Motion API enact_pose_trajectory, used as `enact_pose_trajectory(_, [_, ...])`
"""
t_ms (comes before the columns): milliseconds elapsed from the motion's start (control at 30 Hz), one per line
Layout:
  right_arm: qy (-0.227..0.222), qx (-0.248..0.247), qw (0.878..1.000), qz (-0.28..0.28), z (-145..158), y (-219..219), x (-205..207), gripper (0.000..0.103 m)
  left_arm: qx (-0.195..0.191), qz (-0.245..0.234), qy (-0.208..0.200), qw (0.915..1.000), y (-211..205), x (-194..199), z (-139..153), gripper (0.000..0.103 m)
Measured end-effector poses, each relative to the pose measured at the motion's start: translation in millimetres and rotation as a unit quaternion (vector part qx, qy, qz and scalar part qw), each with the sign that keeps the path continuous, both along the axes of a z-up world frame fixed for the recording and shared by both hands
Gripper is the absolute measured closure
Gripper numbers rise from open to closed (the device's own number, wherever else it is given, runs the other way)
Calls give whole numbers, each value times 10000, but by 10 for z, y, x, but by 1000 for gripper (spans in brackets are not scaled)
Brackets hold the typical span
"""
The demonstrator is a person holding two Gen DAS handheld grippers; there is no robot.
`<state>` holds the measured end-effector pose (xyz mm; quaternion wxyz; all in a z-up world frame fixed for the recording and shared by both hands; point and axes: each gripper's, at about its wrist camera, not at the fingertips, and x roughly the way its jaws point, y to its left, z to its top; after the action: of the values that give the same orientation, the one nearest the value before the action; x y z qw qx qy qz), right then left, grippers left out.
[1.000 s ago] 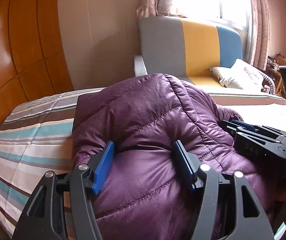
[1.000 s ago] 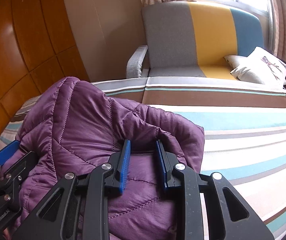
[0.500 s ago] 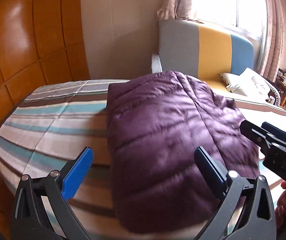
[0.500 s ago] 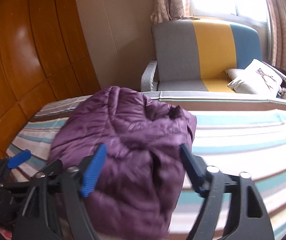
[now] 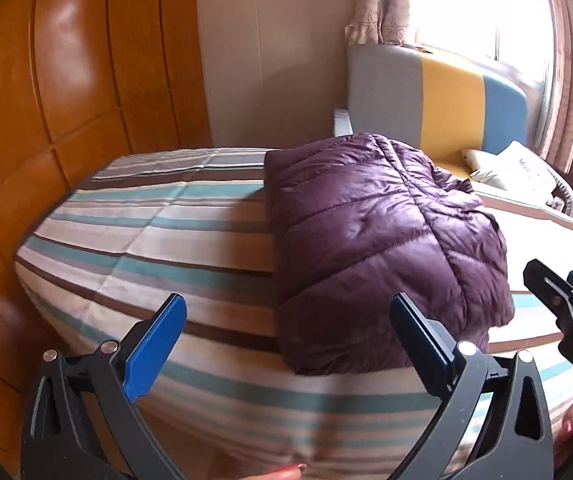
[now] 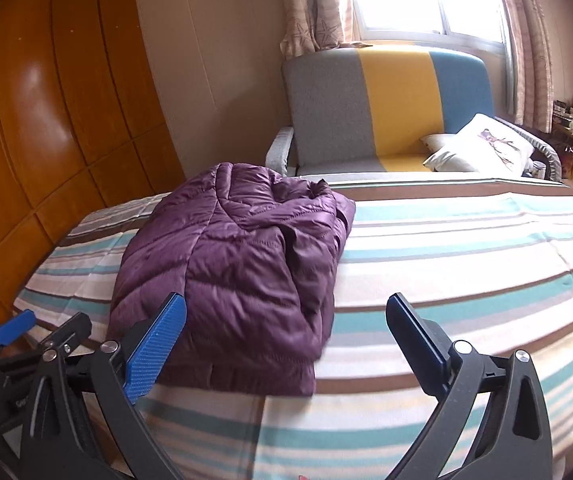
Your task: Fold large clothes
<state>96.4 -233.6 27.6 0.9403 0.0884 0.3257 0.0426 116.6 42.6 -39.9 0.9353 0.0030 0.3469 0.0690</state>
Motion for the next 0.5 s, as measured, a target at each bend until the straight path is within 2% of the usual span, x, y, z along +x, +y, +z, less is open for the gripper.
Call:
enact_pose_trajectory(167, [-37, -83, 9999, -42, -10, 49, -218, 3, 73, 53, -127, 9999, 48, -222, 33, 2])
enact_pose_trajectory(300, [-77, -213, 9997, 95, -23, 132, -296, 3, -66, 7, -244, 9997, 95, -372, 42, 2])
enact_pose_trajectory(500, [-95, -330, 9994, 106, -50, 162, -335, 3, -113, 34, -249, 9996, 122, -369, 42, 2])
